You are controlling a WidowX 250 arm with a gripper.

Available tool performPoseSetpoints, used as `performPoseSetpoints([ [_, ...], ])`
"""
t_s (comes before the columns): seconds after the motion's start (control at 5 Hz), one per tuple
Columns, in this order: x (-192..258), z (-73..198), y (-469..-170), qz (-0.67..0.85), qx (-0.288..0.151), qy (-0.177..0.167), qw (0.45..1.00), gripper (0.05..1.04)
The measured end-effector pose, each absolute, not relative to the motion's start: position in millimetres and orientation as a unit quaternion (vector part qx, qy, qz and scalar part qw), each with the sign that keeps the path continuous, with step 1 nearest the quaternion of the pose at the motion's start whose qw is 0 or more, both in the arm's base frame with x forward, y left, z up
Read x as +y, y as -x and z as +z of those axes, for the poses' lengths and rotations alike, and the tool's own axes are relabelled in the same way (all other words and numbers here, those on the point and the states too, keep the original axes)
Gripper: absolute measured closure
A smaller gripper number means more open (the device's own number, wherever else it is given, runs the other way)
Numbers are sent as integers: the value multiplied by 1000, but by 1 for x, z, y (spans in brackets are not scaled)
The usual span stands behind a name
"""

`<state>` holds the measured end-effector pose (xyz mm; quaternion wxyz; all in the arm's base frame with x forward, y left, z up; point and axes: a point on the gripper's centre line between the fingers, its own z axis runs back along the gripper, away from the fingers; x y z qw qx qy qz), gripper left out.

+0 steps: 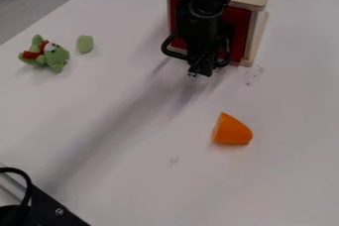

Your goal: Open the drawer

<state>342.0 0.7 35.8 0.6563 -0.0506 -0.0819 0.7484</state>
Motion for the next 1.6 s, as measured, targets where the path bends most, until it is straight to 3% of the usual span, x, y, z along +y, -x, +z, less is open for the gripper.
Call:
performPoseSetpoints([
  [0.2, -1, 38, -335, 752, -87, 33, 653, 963],
  [1.4, -26, 45, -282, 761, -89, 34, 642, 963],
  [1.6, -28, 44, -276, 759, -86, 31, 644, 928],
])
